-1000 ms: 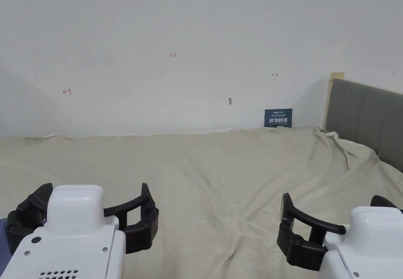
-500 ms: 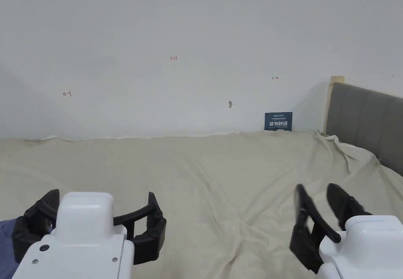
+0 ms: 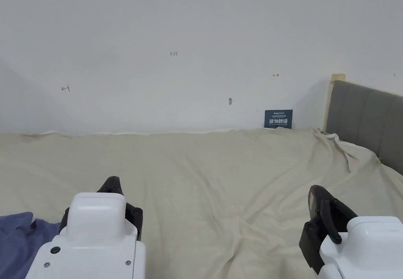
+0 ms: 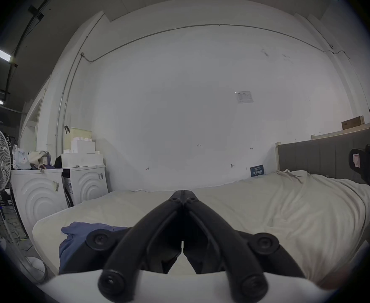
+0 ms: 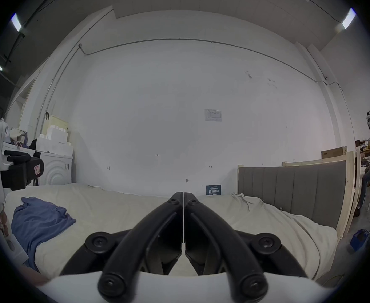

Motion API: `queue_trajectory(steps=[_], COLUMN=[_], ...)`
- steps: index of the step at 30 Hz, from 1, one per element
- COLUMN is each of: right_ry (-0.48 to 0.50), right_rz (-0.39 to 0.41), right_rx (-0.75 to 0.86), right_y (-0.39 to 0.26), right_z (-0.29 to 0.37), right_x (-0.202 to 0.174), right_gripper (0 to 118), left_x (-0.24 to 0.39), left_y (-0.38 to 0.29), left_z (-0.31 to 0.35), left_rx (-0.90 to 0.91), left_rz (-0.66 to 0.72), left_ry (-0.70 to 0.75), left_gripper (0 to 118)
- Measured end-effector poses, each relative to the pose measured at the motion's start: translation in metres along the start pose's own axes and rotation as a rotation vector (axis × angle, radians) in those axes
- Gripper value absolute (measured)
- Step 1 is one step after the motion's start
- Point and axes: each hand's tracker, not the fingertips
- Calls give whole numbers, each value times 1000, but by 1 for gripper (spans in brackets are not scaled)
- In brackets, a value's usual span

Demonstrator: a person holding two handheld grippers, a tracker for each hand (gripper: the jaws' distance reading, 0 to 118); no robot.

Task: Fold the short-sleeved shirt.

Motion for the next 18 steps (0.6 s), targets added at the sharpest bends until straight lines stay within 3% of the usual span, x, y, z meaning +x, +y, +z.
queue_trajectory(steps=[4, 8, 14, 18], right_ry=[-14, -7, 2, 26], right_rz=[2, -51, -17, -69], right_rx=[-23, -44, -69, -87], right_y=[-2, -1, -1, -3], right_z=[-5, -4, -10, -19], right_x=[3, 11, 10, -2], right_gripper=[0, 0, 0, 0], left_x=[-2, -7, -21, -46], left_y=[1, -1, 0, -2], left_z=[-2, -10, -13, -3], left_rx=[-7, -54, -86, -94], left_rz=[22, 49, 76, 70], left_ry=[10, -1, 18, 76], left_gripper=[0, 0, 0, 0])
